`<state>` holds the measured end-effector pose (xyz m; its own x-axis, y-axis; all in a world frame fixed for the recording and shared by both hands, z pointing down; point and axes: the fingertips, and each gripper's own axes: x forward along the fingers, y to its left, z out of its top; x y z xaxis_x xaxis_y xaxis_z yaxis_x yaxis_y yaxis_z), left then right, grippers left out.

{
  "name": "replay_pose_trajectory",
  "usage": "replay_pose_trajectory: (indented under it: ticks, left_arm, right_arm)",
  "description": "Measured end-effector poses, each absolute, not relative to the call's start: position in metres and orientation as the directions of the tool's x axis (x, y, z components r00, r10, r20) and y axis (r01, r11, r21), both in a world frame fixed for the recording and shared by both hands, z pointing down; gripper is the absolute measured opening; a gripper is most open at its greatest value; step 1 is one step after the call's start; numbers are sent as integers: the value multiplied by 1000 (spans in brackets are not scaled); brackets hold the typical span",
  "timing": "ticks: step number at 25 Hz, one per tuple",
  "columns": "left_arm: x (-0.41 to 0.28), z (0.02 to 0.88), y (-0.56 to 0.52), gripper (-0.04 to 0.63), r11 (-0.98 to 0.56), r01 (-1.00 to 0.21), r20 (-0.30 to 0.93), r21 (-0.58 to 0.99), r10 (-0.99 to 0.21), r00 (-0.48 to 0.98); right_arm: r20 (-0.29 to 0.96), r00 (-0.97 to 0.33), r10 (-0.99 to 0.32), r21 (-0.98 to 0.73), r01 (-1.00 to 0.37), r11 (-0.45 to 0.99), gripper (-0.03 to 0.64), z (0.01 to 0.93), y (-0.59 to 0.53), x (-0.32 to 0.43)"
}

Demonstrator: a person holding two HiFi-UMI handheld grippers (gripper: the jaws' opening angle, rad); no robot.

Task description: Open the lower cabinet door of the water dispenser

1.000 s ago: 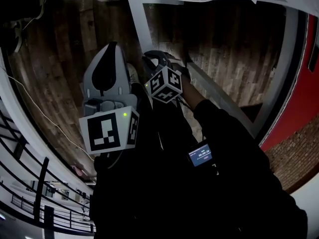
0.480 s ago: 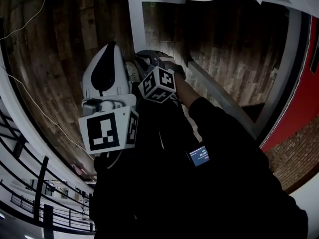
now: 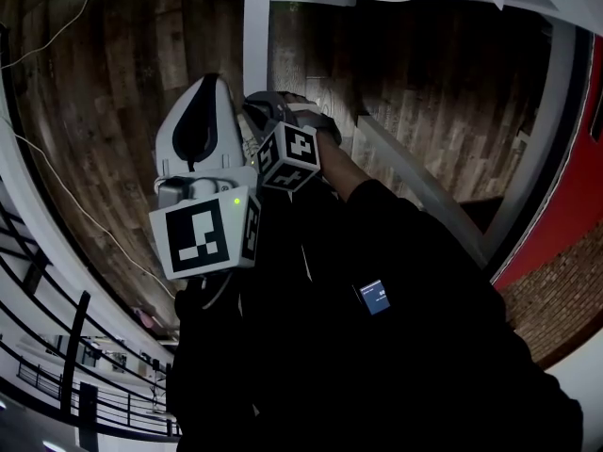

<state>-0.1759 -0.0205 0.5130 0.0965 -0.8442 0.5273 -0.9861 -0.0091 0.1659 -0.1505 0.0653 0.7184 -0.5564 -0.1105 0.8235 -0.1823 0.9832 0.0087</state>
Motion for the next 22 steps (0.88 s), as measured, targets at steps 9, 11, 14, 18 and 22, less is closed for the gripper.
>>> replay_pose_trajectory:
  ticks: [9, 11, 14, 18, 22]
  left_arm:
    - [-198, 518, -33, 8, 63, -990, 512, 129, -859, 12]
    - [-202, 515, -36, 8, 78, -989, 499, 127, -866, -4]
    - [-202, 512, -35, 8, 81, -989, 492, 124, -871, -9]
    - [-196, 513, -31, 8, 48, -994, 500, 97, -866, 7]
    - [-194, 509, -28, 8, 51, -994, 505, 95, -863, 4]
  right_arm:
    - [832, -547, -88, -28, -199, 980, 31, 719, 66, -162]
    - [840, -538, -72, -39, -193, 980, 29, 722, 65, -162]
    - [851, -523, -48, -53, -177, 983, 6, 718, 61, -163]
    - [801, -585, -127, -25, -244, 969, 2, 691, 37, -165]
    - [766, -606, -215, 50, -277, 960, 0, 670, 21, -147]
